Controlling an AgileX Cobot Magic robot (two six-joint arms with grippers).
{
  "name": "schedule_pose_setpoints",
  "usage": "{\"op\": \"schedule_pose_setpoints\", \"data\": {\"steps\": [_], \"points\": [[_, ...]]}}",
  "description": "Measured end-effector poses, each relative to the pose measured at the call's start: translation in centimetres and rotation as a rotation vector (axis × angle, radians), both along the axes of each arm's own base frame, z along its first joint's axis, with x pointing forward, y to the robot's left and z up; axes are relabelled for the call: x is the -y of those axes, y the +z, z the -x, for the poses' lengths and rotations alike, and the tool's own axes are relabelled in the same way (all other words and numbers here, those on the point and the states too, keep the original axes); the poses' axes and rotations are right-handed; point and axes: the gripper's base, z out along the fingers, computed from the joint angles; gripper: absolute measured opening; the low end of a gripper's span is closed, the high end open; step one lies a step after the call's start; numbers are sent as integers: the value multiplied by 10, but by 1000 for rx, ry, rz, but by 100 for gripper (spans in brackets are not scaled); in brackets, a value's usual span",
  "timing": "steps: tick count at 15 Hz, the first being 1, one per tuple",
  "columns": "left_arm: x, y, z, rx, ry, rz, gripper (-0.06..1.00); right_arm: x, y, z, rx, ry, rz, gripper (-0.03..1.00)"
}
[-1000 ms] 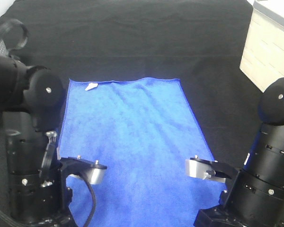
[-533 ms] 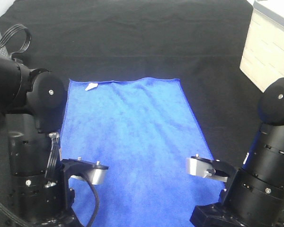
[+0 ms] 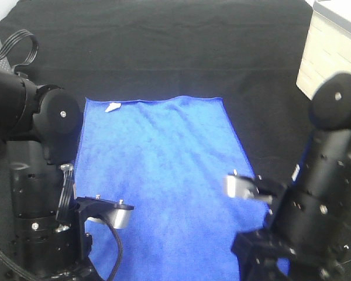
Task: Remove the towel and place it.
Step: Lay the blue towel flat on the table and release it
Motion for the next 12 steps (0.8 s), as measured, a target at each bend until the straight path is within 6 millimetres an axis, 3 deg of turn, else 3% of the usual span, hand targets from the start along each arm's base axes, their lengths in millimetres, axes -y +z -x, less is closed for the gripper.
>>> {"op": "schedule_pose_setpoints", "data": {"steps": [2,3,6,9,12], "points": [[-1,0,0,6,-10,-6,70,-7,16,-24,111,48,-6,69],[-1,0,0,6,-10,-6,70,-7,16,-24,111,48,-6,69],[7,16,-26,150,-90,-10,70,-12,41,-53,199,54,-27,69],[13,46,-57,307,-64,5,70,15,62,-87,246,-67,-37,69],[0,75,-100,428,51,47,70,31,88,-114,348,-114,-41,69]]}}
